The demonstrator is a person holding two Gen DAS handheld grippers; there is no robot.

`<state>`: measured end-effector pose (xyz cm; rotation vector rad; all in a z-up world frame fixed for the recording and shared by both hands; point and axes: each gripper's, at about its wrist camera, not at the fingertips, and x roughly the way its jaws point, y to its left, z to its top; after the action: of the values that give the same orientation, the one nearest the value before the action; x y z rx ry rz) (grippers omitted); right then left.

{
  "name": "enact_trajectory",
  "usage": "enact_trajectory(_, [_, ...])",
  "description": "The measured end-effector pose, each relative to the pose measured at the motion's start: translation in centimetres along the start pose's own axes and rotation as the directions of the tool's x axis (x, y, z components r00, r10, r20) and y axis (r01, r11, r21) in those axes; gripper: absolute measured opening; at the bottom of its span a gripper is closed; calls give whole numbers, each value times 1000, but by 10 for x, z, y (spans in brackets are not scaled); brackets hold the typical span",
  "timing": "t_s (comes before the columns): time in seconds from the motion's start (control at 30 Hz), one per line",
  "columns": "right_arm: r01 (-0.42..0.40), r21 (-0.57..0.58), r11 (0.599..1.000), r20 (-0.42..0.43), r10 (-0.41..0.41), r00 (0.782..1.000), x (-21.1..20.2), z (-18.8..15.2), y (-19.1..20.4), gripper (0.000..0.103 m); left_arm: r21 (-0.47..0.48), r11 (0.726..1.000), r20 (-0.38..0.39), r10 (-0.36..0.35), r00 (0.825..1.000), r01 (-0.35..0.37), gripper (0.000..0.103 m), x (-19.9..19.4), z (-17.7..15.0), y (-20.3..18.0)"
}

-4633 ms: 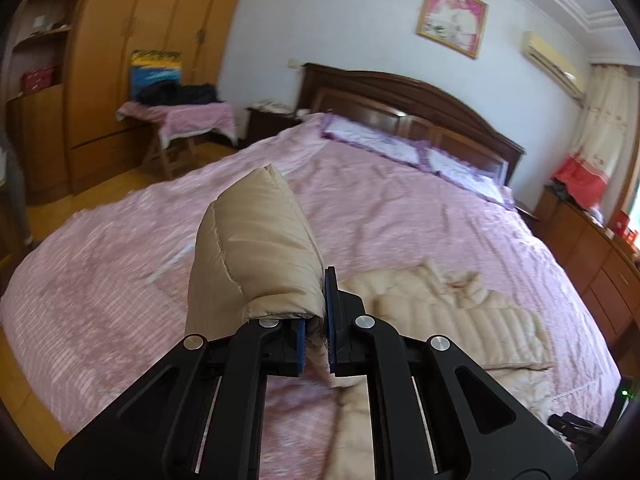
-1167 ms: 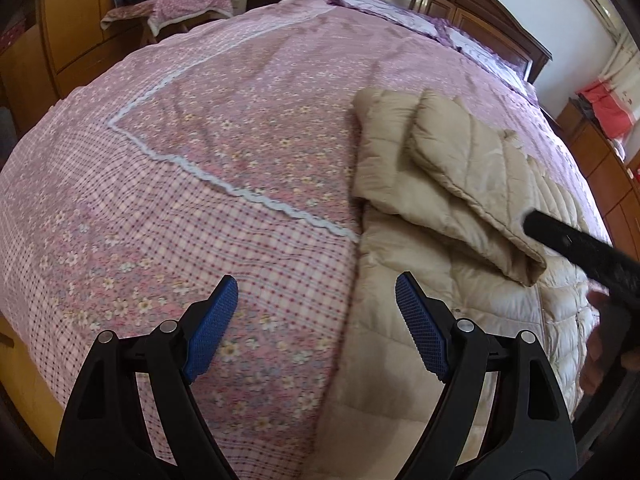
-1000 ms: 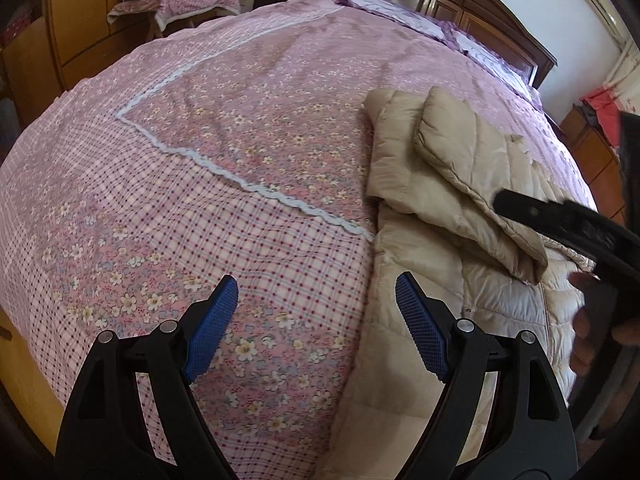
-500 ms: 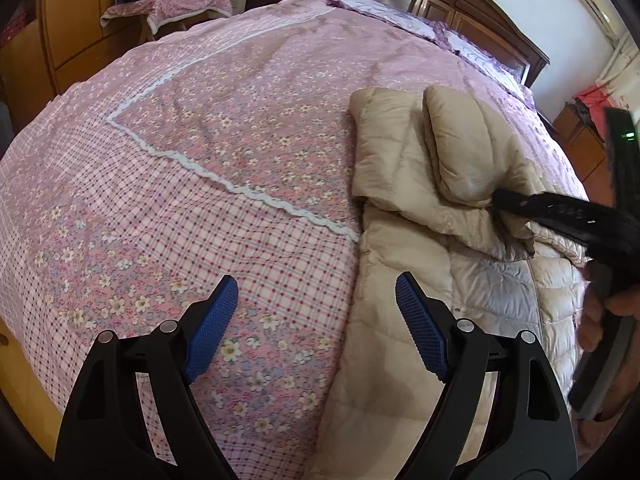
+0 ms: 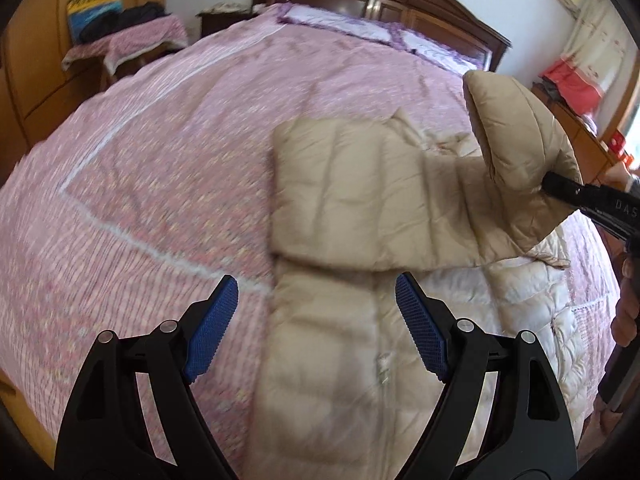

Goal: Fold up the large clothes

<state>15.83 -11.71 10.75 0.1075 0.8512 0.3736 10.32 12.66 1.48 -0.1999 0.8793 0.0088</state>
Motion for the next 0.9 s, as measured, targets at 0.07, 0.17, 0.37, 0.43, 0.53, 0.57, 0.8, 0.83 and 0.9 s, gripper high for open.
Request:
enact_trajectory(0.07, [17,11,1000,12,-17,1000,-4,-1,-12,9,27,1000,11,-10,1000,10,81,4,6,-11])
enact_trajectory(0.17, [44,40,998,3,-44,999,-3,-6,-32,9,56,998,13,-33,999,32,81,15,15,-25])
enact_trajectory(0.37, [103,104,989,-68,-96,993,19,-30,-68,9,42,998,-8,-36,999,36,81,42,21,-34])
enact_trajectory(0.43, [115,129,985,-93,-103,990,28,-39,-80,9,36,999,-11,-28,1000,29,81,50,21,-33])
enact_trajectory(0.53, [115,166,979,-119,-96,988,41,-49,-92,11,35,999,-26,-19,999,20,81,63,21,-33])
enact_trajectory(0.57, [110,183,977,-121,-89,989,41,-52,-95,12,37,999,-28,-16,999,17,81,65,20,-33])
enact_trajectory(0.8, [130,164,978,-83,-117,990,13,-55,-96,42,55,998,-11,-7,1000,7,80,70,20,-38])
enact_trajectory(0.83, [141,161,977,-76,-130,989,6,-56,-96,47,56,998,-11,-6,1000,6,80,70,19,-39])
enact_trajectory(0.9, [155,156,975,-65,-146,987,-5,-54,-96,49,60,998,-9,-3,1000,4,80,70,18,-39])
